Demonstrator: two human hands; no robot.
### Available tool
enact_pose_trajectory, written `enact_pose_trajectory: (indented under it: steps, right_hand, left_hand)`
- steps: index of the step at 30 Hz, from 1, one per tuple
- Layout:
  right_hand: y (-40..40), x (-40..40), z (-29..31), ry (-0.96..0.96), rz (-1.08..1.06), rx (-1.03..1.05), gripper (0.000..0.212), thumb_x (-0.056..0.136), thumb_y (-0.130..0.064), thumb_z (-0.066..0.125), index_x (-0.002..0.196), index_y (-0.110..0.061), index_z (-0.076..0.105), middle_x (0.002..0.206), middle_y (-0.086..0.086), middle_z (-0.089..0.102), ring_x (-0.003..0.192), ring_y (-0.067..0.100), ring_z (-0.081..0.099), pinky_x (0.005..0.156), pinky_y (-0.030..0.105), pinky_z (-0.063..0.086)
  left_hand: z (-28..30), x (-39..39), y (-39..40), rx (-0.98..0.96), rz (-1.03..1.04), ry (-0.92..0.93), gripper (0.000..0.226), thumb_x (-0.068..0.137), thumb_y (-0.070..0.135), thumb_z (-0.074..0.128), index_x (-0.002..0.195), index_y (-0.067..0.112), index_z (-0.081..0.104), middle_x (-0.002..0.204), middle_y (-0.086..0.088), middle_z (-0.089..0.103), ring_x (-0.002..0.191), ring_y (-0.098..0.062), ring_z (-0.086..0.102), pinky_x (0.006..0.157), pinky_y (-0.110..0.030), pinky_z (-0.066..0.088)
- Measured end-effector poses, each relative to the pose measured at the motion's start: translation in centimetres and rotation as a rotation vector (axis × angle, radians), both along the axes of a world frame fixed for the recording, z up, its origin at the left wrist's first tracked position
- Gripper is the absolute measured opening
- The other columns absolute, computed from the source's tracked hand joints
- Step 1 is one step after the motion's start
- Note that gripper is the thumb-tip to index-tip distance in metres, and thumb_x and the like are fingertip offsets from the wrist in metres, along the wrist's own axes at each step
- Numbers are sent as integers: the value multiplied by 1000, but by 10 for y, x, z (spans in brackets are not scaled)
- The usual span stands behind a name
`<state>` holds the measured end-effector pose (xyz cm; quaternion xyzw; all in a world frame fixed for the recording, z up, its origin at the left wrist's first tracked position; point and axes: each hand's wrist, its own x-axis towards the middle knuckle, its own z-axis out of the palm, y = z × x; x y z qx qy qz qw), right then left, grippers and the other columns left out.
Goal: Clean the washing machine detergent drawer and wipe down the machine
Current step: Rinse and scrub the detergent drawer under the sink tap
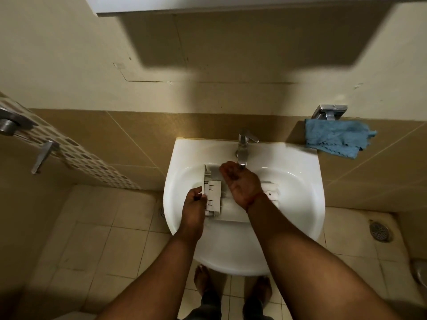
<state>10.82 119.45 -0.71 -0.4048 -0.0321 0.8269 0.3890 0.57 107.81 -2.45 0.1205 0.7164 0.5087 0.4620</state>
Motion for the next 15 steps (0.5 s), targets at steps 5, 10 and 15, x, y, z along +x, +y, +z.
enact_pose_trajectory:
  steps: [5,10,15]
  right_hand:
    - [-60,-38,6,-624,733,654,44,103,-15,39,148,-16,38,156,0,32,144,16,31,119,33,25]
    - [-99,-12,2,-710,861,672,48,104,-38,35,151,-24,33,155,-5,33,144,12,28,120,31,20]
    - [-49,-22,6,-824,696,635,39,101,-32,39,139,-24,47,141,6,50,127,21,50,110,45,40]
  left_hand:
    - [2,0,-2,43,-35,26,33,97,-3,40,117,11,62,106,-4,69,100,-19,65,76,-17,54]
    - [-3,-1,-4,33,-59,4,30,98,8,43,119,14,64,110,-7,71,102,-21,68,81,-24,54]
    - [-3,2,0,22,-72,-15,30,100,6,44,121,16,62,110,-7,69,94,-21,69,67,-23,57]
